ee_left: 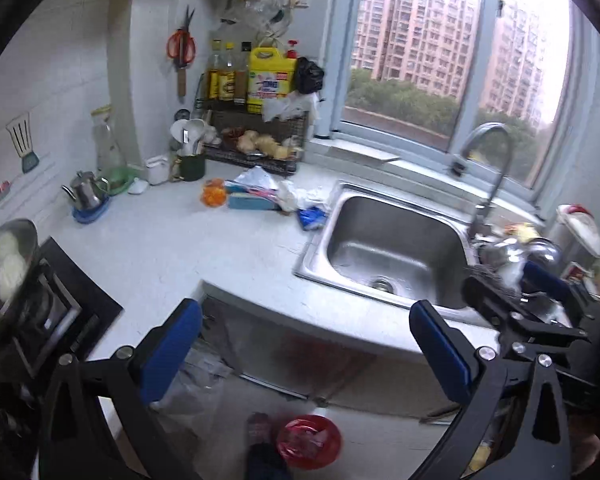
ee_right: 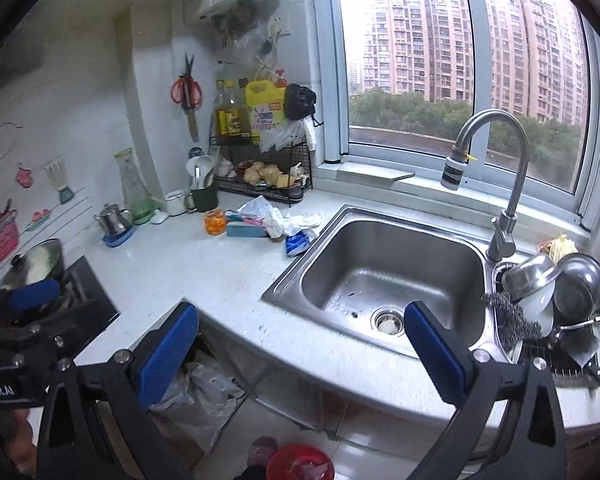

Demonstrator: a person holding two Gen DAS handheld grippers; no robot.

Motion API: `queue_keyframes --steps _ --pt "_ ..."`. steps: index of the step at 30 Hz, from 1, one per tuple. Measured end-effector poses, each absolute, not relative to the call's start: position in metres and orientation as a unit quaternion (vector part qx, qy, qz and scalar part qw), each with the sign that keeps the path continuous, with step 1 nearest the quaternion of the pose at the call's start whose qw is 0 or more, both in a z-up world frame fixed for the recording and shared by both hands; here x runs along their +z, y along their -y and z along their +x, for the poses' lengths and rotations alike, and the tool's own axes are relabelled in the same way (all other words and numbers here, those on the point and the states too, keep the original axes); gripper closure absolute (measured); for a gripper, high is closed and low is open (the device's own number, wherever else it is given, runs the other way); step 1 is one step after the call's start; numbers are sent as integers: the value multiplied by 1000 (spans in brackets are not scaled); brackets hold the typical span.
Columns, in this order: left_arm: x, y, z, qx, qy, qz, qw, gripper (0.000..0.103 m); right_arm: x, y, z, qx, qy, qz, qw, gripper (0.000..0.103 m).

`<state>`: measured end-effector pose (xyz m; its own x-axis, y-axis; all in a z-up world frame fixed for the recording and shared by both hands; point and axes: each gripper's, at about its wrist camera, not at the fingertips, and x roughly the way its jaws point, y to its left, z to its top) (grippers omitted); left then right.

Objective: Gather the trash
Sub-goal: 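Raise both empty tools back up toward the counter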

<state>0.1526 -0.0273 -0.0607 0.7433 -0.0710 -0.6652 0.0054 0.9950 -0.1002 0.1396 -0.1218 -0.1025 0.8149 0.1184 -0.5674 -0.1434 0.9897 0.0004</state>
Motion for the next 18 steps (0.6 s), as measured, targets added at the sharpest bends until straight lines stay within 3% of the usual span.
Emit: queue_keyframes --steps 18 --pt "-88 -75 381 -45 -446 24 894 0 -113 73 335 -12 -381 15 924 0"
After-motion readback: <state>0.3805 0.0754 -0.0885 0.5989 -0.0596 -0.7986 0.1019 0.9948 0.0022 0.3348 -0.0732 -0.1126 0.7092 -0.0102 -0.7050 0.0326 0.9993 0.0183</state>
